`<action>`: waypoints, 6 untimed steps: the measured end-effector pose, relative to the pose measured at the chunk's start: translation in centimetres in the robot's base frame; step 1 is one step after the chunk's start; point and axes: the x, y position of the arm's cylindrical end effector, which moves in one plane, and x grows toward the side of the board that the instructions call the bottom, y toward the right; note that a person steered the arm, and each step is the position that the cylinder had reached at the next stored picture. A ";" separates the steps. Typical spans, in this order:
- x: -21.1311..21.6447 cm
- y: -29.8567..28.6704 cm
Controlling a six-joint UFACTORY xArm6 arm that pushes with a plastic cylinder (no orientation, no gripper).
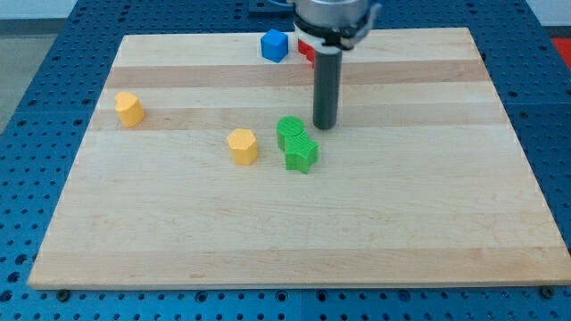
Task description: Slide the green star to the bottom center of the board
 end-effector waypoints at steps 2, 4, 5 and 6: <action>0.6 -10.9; -1.1 -13.7; -3.8 -18.1; -6.4 -18.2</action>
